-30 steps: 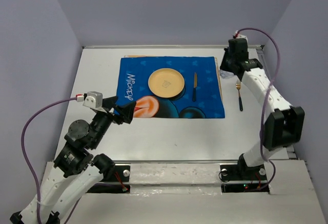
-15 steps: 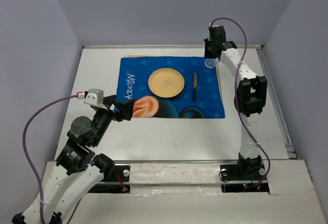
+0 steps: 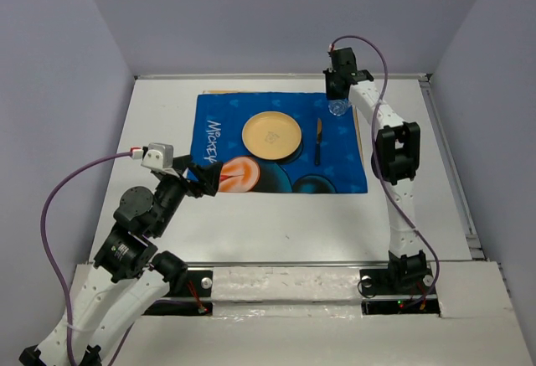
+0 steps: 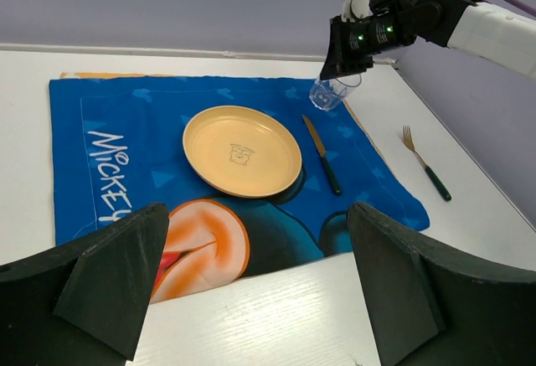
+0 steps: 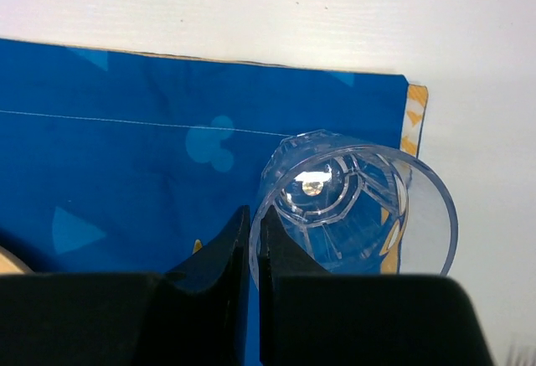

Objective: Set the dinner table for one person

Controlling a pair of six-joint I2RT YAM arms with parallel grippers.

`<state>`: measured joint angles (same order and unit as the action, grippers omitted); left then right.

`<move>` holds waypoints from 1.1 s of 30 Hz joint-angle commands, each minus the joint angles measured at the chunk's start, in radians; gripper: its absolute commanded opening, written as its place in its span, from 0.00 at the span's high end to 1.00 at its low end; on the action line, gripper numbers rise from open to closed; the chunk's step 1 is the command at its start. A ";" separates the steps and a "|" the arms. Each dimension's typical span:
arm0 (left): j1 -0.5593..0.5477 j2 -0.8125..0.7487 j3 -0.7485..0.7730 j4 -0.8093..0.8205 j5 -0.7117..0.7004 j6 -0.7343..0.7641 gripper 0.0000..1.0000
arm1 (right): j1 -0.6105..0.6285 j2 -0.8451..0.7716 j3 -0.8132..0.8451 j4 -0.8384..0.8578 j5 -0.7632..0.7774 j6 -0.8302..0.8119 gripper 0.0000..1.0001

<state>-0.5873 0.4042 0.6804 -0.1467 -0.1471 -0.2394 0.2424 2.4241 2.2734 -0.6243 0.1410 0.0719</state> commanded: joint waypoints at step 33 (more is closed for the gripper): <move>-0.029 -0.091 -0.004 0.042 0.038 0.012 0.01 | -0.268 -0.853 -1.279 0.322 0.109 0.408 0.37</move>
<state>-0.6102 0.3351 0.6804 -0.1471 -0.1234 -0.2386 -0.0090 1.5997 1.0260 -0.3439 0.2249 0.4515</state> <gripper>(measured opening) 0.989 0.630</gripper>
